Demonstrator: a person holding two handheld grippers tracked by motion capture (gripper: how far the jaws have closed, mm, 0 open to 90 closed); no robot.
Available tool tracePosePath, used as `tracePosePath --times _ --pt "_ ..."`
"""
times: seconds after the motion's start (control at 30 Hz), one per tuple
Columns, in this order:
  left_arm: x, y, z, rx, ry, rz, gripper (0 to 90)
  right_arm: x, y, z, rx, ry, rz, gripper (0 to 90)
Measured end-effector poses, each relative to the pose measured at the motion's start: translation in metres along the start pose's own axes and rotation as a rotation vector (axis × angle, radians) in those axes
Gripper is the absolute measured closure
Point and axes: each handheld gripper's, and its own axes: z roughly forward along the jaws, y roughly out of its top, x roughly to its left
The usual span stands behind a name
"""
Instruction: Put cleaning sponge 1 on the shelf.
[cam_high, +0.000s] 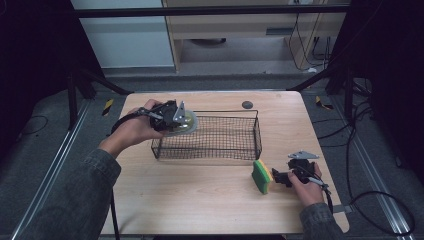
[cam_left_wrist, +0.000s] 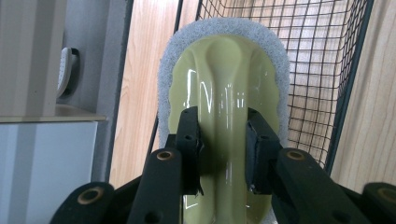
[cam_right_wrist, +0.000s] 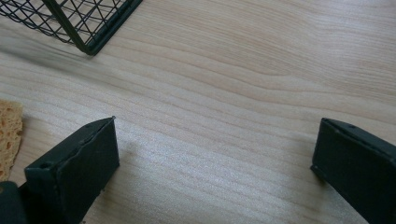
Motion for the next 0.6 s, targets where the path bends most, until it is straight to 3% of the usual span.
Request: tracePosePath --times 0.6 --pt "0.0011 -0.0070 0.0087 0.000 -0.026 -0.009 70.7 -0.0002 0.0003 0.0002 0.004 0.001 -0.002 0.4"
